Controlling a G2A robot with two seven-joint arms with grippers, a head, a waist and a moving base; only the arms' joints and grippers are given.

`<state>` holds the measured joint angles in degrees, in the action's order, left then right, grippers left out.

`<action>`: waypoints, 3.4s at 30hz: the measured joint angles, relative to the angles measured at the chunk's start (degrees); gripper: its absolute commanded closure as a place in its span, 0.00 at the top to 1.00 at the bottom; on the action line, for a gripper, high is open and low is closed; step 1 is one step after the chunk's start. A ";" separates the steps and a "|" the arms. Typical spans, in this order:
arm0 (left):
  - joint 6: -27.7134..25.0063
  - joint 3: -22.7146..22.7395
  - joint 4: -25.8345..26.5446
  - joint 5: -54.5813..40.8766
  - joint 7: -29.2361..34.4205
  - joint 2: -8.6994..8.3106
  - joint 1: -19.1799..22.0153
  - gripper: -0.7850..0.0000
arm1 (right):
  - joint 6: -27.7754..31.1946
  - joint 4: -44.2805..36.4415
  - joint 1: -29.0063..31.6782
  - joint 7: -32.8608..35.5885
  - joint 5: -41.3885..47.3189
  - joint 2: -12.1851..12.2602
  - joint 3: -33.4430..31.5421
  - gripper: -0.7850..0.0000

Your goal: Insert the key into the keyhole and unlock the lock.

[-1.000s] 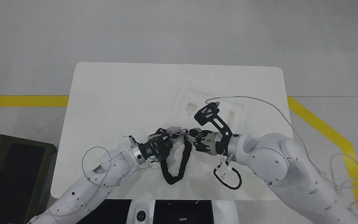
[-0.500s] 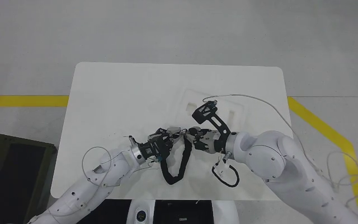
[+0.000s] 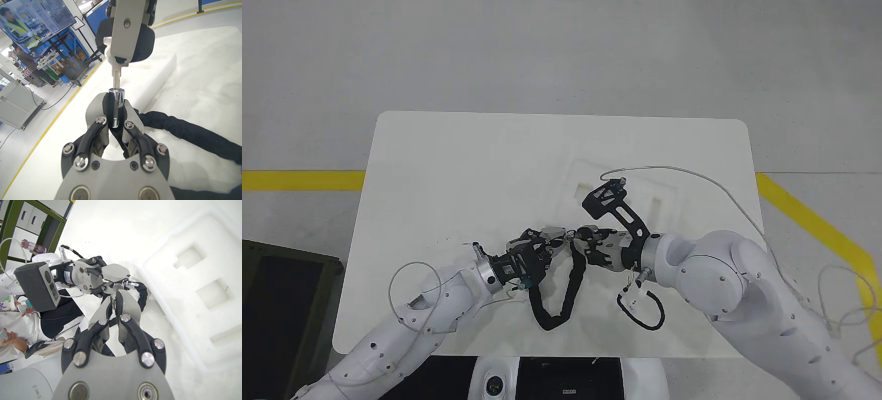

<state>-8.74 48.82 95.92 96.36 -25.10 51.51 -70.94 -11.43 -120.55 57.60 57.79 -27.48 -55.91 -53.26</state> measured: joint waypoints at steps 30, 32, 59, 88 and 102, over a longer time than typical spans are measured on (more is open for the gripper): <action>-1.96 0.83 0.68 -1.05 1.61 0.42 -0.76 0.00 | 31.03 1.30 11.43 -6.99 4.47 2.37 -14.46 0.00; -2.58 1.10 0.74 -1.36 1.97 0.54 -0.89 0.00 | 34.55 2.03 11.26 -7.27 3.29 2.48 -14.58 0.00; -8.01 3.24 0.95 -2.29 2.67 2.13 -1.82 0.00 | 37.10 0.77 8.49 -11.41 -11.61 1.62 -8.86 0.00; -9.58 5.58 0.70 -0.92 1.35 3.40 -3.27 0.00 | 33.92 1.73 6.83 -10.19 -13.05 0.85 -6.78 0.00; -10.36 6.39 0.80 -0.30 1.42 3.94 -3.77 0.00 | 32.27 0.12 6.90 -9.21 -14.47 0.72 -7.20 0.00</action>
<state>-19.10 55.21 96.72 96.06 -23.68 55.44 -74.71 20.84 -120.44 64.50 48.58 -41.95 -55.19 -60.46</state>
